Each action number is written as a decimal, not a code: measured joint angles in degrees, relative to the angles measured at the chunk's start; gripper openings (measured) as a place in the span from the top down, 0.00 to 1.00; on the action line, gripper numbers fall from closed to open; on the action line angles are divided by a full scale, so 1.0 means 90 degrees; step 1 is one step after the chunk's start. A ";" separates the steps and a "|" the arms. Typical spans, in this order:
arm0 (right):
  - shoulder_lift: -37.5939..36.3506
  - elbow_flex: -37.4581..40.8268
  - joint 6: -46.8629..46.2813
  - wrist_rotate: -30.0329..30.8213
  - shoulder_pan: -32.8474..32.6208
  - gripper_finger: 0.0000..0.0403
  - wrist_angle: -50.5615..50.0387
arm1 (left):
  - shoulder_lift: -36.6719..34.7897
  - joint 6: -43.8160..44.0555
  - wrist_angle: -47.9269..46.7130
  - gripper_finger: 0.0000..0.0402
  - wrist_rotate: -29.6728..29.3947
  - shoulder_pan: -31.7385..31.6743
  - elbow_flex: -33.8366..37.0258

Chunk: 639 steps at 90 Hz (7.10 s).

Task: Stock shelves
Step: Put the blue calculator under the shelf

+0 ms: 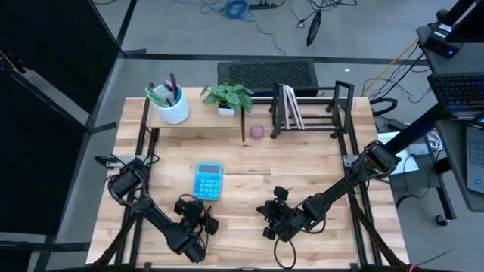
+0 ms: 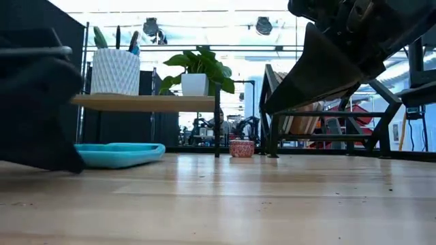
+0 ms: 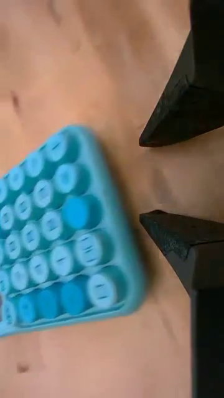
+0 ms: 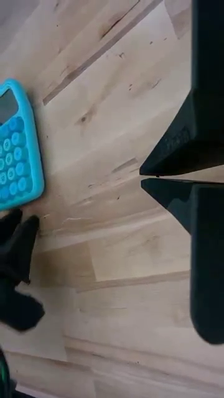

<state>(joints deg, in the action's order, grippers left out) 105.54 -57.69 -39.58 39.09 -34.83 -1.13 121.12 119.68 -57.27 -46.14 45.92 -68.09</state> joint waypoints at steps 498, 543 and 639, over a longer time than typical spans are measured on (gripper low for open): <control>0.0005 0.0007 0.0468 0.0011 0.0550 1.00 0.0093 | -0.3790 -0.7266 0.4423 0.70 -0.1384 -0.3768 0.3442; 0.0978 0.0010 0.1369 0.0041 0.2658 1.00 0.2195 | -0.5826 -0.7218 0.2692 0.70 -0.1267 -0.2459 0.3236; 0.2710 -0.1275 0.2293 -0.1967 0.3973 1.00 0.3529 | -0.5818 -0.7225 0.2758 0.70 -0.0861 -0.2461 0.3236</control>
<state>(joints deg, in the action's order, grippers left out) 129.93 -69.16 -18.94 21.39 0.92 30.64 68.76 54.65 -32.45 -53.89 23.77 -38.96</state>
